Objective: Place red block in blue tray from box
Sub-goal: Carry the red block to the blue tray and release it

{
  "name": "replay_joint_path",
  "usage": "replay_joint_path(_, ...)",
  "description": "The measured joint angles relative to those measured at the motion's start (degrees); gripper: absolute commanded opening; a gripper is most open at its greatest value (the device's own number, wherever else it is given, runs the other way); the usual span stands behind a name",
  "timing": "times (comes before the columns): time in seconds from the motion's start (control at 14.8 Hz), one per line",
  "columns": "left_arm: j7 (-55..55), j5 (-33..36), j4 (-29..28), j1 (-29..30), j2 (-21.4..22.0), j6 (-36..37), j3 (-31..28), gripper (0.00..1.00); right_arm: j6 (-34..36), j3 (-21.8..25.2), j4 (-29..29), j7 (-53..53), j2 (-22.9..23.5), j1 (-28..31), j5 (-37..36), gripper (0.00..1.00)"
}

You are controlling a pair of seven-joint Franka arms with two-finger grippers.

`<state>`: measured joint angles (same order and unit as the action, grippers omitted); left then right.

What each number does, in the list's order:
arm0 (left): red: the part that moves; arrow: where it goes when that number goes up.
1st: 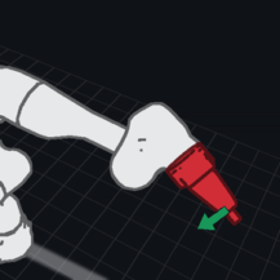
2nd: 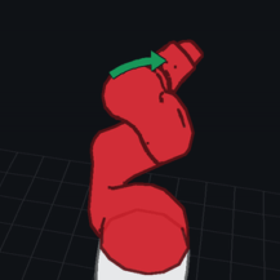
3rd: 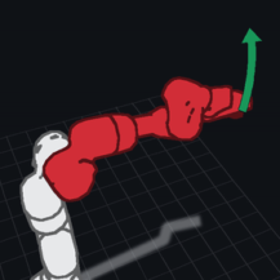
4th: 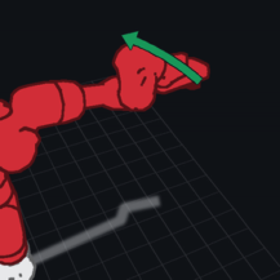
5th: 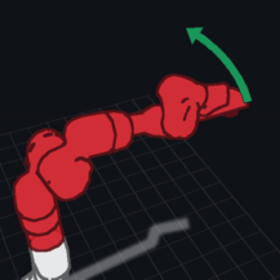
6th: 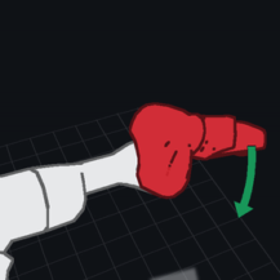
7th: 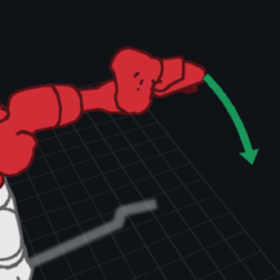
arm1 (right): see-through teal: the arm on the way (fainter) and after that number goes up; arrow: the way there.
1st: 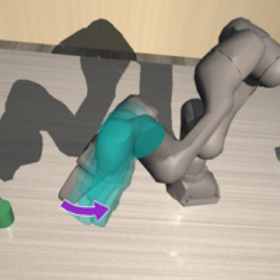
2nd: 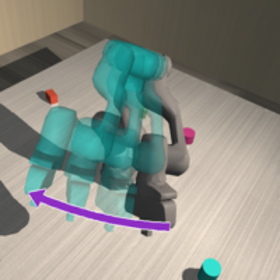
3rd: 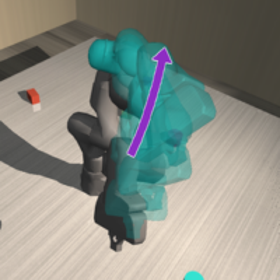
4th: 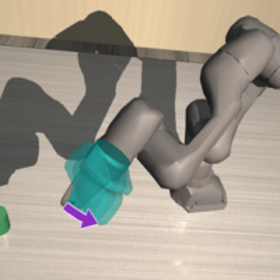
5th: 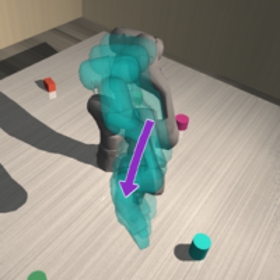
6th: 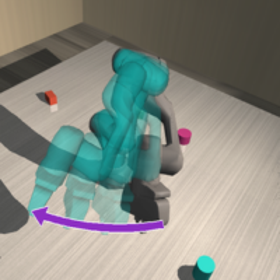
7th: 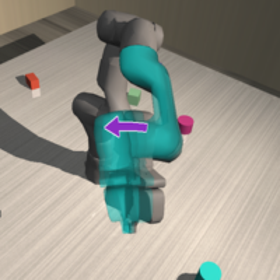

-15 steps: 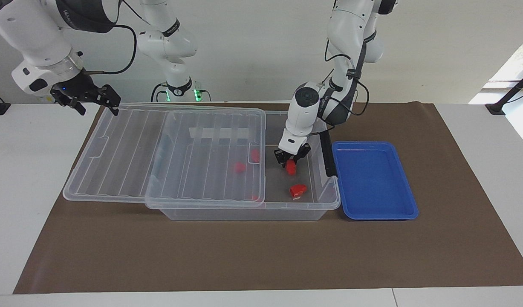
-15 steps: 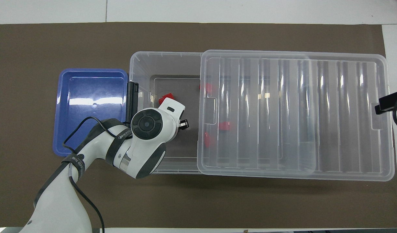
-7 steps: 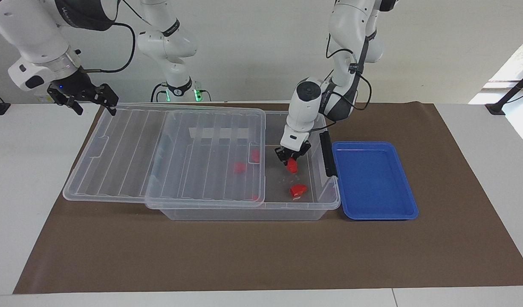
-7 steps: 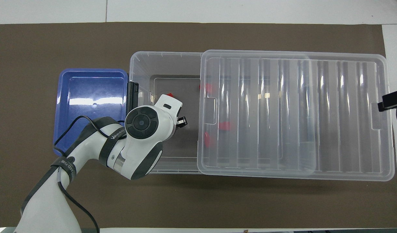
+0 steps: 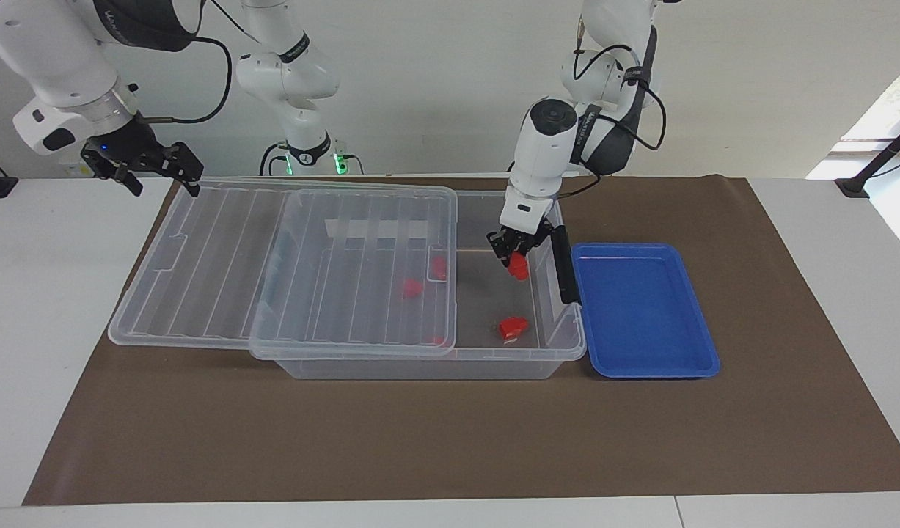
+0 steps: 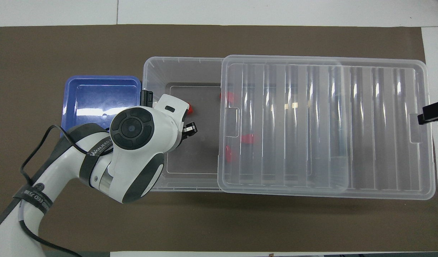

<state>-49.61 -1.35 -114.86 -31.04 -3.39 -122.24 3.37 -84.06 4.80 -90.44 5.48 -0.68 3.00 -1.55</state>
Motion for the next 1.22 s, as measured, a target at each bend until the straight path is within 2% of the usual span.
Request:
replay_joint_path(0.27,4.90,0.02,2.82,2.92,3.88,5.32,-0.12,0.00,0.00,0.06,0.00,0.00,-0.23,0.12,0.00,1.00)
replay_joint_path(0.47,13.33,0.04,2.82,6.70,6.26,7.38,-0.18,0.00,0.00,0.14,0.00,0.00,-0.25,0.17,0.00,1.00)
replay_joint_path(0.95,37.11,0.04,-0.53,19.44,6.21,7.23,-0.40,0.00,0.01,0.15,0.00,0.00,-0.25,0.20,0.00,1.00)
replay_joint_path(1.22,45.82,0.05,-5.85,25.69,4.45,-0.01,-0.43,0.00,0.32,0.15,0.00,0.00,-0.26,0.20,0.00,1.00)
